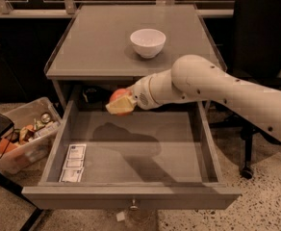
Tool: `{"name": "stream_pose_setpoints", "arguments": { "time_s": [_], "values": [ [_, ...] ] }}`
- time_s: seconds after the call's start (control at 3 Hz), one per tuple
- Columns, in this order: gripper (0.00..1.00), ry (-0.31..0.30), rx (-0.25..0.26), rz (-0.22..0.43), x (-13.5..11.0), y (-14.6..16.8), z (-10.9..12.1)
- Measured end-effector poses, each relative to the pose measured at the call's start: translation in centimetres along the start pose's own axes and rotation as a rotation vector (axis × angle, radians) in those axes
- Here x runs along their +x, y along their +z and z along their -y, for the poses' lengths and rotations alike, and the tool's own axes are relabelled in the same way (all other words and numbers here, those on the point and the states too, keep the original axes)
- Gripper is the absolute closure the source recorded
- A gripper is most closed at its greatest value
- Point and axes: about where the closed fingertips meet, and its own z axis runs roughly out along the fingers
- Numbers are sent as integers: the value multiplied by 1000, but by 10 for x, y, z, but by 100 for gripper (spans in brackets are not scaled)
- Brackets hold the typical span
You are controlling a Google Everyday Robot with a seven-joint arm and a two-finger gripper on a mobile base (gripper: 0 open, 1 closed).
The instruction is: Place apple into top drawer
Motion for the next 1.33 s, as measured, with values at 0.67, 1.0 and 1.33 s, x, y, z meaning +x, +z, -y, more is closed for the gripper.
{"name": "stream_pose_setpoints", "arguments": {
  "time_s": [0.67,1.0,1.33],
  "values": [
    [100,106,20,-107,116,32,3],
    [100,128,121,-129,147,55,23],
    [81,160,190,-139,163,75,35]
  ]
}}
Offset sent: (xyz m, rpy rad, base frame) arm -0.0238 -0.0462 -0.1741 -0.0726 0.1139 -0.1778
